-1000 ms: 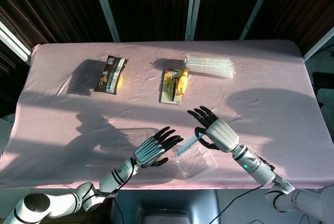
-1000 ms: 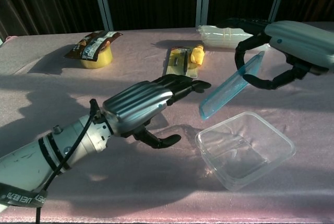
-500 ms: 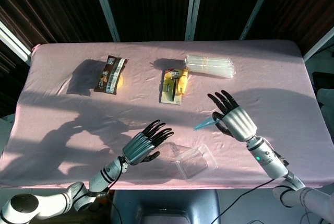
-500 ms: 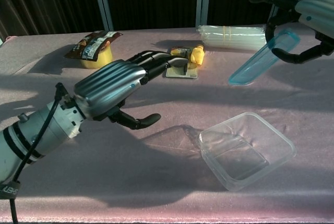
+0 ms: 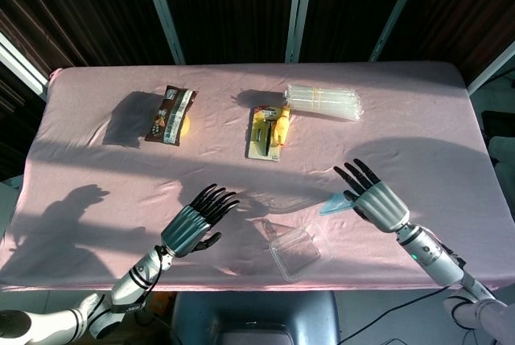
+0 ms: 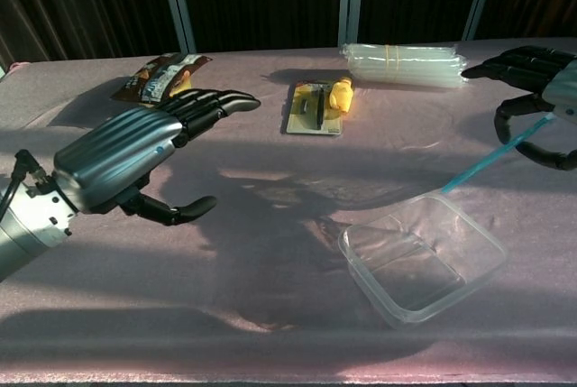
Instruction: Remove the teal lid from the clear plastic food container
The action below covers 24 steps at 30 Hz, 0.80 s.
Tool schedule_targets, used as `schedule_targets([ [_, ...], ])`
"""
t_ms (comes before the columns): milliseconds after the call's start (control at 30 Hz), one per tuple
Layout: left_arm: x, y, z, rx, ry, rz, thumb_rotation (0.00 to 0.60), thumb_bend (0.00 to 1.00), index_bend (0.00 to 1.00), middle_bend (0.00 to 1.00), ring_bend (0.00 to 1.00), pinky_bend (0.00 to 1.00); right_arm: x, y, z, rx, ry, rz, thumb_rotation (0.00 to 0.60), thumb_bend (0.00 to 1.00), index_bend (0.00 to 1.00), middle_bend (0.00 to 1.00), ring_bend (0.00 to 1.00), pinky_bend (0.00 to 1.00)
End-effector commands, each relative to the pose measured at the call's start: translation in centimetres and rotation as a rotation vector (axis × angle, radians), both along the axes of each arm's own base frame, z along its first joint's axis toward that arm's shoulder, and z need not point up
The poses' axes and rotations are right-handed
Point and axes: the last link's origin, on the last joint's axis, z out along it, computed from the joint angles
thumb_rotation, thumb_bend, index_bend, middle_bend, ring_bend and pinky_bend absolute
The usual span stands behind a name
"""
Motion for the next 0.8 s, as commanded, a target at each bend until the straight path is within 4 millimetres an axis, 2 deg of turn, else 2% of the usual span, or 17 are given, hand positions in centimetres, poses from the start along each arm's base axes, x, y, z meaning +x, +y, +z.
schedule_targets([
  [33,-0.8,-0.4,0.8,0.012,0.004,0.014,0.6,0.32,0.0,0.01,0.0,0.0,-0.8,0.9,-0.1,0.011,0.017,-0.007,0.6,0.73,0.55,0.15,0.0,0.0],
  [167,-2.0,-1.3,2.0,0.025,-0.009,0.038,0.6,0.32,0.0,0.0,0.0,0.0,-1.8,2.1,0.1,0.038,0.024,-0.037,0.6,0.68,0.43,0.12,0.0,0.0],
  [333,-3.7,-2.8,3.4,0.038,-0.045,0.079,0.6,0.32,0.0,0.0,0.0,0.0,-3.3,3.7,0.7,0.077,0.029,-0.118,0.6,0.51,0.21,0.03,0.0,0.0],
  [367,-4.1,-3.1,3.7,0.039,-0.05,0.089,0.6,0.32,0.0,0.0,0.0,0.0,-3.5,4.1,1.0,0.091,0.027,-0.14,0.6,0.45,0.14,0.01,0.0,0.0],
  [467,-5.3,-4.0,4.4,0.035,-0.06,0.122,0.6,0.32,0.0,0.0,0.0,0.0,-4.1,5.2,1.6,0.127,0.031,-0.194,0.6,0.35,0.04,0.0,0.0,0.0],
  [667,-8.2,-5.9,6.0,-0.004,-0.088,0.228,0.6,0.32,0.0,0.0,0.0,0.0,-4.9,7.3,3.3,0.179,0.081,-0.326,0.6,0.24,0.0,0.0,0.0,0.0],
  [800,-10.9,-7.2,8.2,0.03,-0.084,0.339,0.6,0.32,0.0,0.0,0.0,0.0,-4.2,8.8,5.1,0.175,0.043,-0.411,0.6,0.2,0.0,0.0,0.0,0.0],
])
